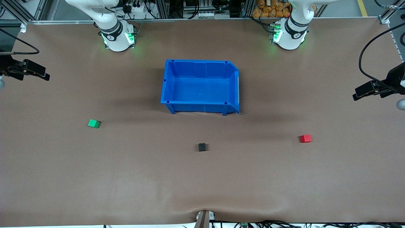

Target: Attach green and red cubes to black cube

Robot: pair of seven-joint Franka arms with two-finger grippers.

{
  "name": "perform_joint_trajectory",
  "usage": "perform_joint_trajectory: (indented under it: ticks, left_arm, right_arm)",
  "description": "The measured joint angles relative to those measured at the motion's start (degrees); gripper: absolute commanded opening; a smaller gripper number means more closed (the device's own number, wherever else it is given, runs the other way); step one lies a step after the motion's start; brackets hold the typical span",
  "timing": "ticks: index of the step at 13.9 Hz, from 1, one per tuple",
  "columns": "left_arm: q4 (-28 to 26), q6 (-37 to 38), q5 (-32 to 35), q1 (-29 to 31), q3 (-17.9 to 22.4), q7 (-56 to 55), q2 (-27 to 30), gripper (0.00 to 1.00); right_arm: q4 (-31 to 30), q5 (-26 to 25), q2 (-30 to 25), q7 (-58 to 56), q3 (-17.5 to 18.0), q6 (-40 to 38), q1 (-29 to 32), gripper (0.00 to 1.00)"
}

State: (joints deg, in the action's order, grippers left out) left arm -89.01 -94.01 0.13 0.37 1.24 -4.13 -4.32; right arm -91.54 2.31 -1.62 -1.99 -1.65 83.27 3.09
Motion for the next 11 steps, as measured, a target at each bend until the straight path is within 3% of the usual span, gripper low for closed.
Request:
perform_joint_trajectory:
  ticks: [11]
  left_arm:
    - [0.30, 0.10, 0.00, 0.03, 0.00, 0.37, -0.16, 1.00]
  right_arm:
    - [1.54, 0.06, -0.11, 0.00, 0.38, 0.45, -0.07, 1.00]
